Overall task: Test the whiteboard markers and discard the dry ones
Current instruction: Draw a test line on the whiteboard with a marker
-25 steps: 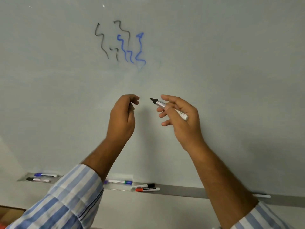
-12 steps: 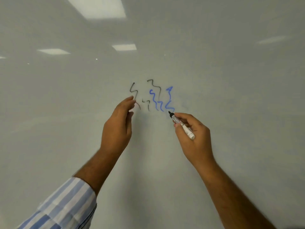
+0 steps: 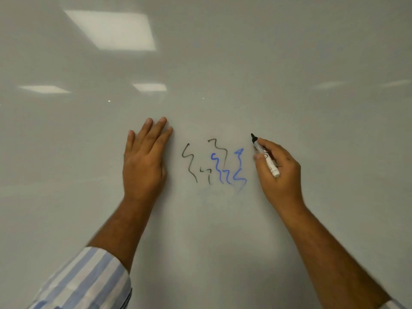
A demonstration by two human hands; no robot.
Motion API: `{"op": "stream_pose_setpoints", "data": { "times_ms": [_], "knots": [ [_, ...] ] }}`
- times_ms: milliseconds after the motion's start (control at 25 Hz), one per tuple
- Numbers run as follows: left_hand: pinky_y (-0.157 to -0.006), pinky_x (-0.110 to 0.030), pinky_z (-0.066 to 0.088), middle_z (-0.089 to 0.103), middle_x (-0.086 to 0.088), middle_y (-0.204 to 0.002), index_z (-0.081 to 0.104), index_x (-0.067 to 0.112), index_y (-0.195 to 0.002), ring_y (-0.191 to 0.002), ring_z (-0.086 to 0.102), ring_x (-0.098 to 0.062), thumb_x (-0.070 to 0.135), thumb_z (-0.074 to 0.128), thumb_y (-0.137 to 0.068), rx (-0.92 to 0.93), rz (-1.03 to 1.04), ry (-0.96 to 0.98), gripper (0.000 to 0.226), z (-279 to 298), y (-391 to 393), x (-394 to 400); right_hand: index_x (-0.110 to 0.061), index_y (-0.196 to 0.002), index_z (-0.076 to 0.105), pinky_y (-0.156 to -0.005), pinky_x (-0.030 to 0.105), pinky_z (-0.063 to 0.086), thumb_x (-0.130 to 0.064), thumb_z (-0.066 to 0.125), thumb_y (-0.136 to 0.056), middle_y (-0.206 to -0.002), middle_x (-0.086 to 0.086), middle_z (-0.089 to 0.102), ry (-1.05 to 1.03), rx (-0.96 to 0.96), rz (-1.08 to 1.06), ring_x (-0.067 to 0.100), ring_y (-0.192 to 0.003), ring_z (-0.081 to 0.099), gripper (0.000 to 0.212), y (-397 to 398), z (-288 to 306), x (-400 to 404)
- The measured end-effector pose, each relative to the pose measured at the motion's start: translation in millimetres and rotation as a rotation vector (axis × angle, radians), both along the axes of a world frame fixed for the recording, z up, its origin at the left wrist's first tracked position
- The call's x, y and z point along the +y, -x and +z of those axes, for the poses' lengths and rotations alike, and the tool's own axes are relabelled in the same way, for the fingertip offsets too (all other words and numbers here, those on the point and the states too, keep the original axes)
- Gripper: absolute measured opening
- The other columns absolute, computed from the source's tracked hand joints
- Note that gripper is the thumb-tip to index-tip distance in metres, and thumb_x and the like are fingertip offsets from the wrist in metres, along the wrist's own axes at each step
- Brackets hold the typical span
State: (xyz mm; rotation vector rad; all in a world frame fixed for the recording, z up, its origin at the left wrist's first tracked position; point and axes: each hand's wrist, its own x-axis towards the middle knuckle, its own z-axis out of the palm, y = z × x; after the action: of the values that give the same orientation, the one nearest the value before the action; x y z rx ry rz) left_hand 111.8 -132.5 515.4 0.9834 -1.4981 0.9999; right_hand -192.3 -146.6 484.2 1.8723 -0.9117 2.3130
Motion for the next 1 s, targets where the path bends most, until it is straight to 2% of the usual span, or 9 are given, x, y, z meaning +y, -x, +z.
{"op": "stream_pose_setpoints", "data": {
  "times_ms": [120,200,280,360,480,600,720,880,1000],
  "knots": [
    [-0.131,-0.056,0.016,0.035,0.001,-0.170,0.044,0.018,-0.159,-0.161,0.023,-0.021,-0.001,0.044,-0.094,-0.003,0.071,0.018,0.068,-5,3,-3,-0.012,-0.121,0.080,-0.094,0.031,0.060,-0.004,0.069,-0.096,-0.111,-0.005,0.078,0.008,-0.062,-0.021,0.007,-0.103,0.075,0.028,11,8,-3],
    [-0.131,-0.055,0.015,0.033,0.001,-0.171,0.042,0.020,-0.161,-0.161,0.023,-0.022,0.003,0.044,-0.097,0.002,0.100,0.024,0.066,-8,4,-6,-0.008,-0.117,0.081,-0.086,0.021,0.057,-0.004,0.068,-0.093,-0.104,-0.005,0.077,0.073,0.020,-0.152,0.006,-0.094,0.072,0.028,15,-2,0],
    [-0.132,-0.053,0.013,0.031,0.002,-0.171,0.041,0.021,-0.161,-0.162,0.021,-0.022,0.006,0.043,-0.098,0.020,0.121,0.030,0.065,-12,5,-7,-0.006,-0.113,0.082,-0.079,0.020,0.054,-0.007,0.066,-0.089,-0.100,-0.001,0.078,0.082,0.084,-0.192,0.010,-0.088,0.073,0.029,11,-19,5],
    [-0.132,-0.053,0.013,0.030,0.001,-0.172,0.039,0.022,-0.162,-0.162,0.020,-0.022,0.007,0.044,-0.100,0.051,0.142,0.036,0.064,-19,6,-8,-0.007,-0.107,0.083,-0.075,0.027,0.056,-0.008,0.066,-0.086,-0.094,0.001,0.079,0.053,0.056,-0.174,0.015,-0.084,0.075,0.027,11,-34,8],
    [-0.131,-0.055,0.015,0.030,-0.001,-0.172,0.039,0.020,-0.162,-0.162,0.020,-0.023,0.014,0.045,-0.103,0.089,0.164,0.053,0.060,-29,10,-10,-0.016,-0.100,0.086,-0.081,0.033,0.062,-0.015,0.071,-0.082,-0.095,-0.011,0.081,-0.085,0.181,-0.002,0.003,-0.089,0.077,0.024,4,-49,22],
    [-0.130,-0.056,0.016,0.030,-0.003,-0.172,0.037,0.018,-0.163,-0.162,0.020,-0.025,0.020,0.044,-0.106,0.100,0.178,0.053,0.057,-33,10,-10,-0.017,-0.115,0.082,-0.079,0.030,0.061,-0.016,0.069,-0.089,-0.103,-0.011,0.078,-0.015,0.388,0.129,0.007,-0.090,0.075,0.030,-39,-60,34],
    [-0.131,-0.056,0.015,0.027,-0.004,-0.173,0.034,0.017,-0.164,-0.163,0.017,-0.025,0.023,0.046,-0.106,0.103,0.193,0.031,0.059,-38,9,-9,-0.013,-0.128,0.075,-0.075,0.036,0.061,-0.017,0.063,-0.096,-0.106,0.001,0.075,0.182,0.619,-0.036,0.021,-0.089,0.072,0.034,-89,-70,27],
    [-0.130,-0.057,0.017,0.027,-0.004,-0.173,0.034,0.017,-0.164,-0.162,0.018,-0.026,0.026,0.048,-0.105,0.103,0.209,0.029,0.061,-49,6,-9,-0.005,-0.119,0.079,-0.066,0.036,0.060,-0.011,0.065,-0.093,-0.092,0.007,0.075,0.240,0.417,-0.096,0.026,-0.073,0.069,0.030,-96,-64,16],
    [-0.129,-0.057,0.019,0.028,-0.005,-0.172,0.036,0.016,-0.163,-0.162,0.021,-0.027,0.027,0.050,-0.105,0.103,0.220,0.044,0.061,-56,5,-9,-0.007,-0.102,0.082,-0.056,0.035,0.056,-0.016,0.063,-0.086,-0.077,0.004,0.071,0.171,0.446,-0.051,0.025,-0.062,0.064,0.027,-83,-71,22]
  ]
}}
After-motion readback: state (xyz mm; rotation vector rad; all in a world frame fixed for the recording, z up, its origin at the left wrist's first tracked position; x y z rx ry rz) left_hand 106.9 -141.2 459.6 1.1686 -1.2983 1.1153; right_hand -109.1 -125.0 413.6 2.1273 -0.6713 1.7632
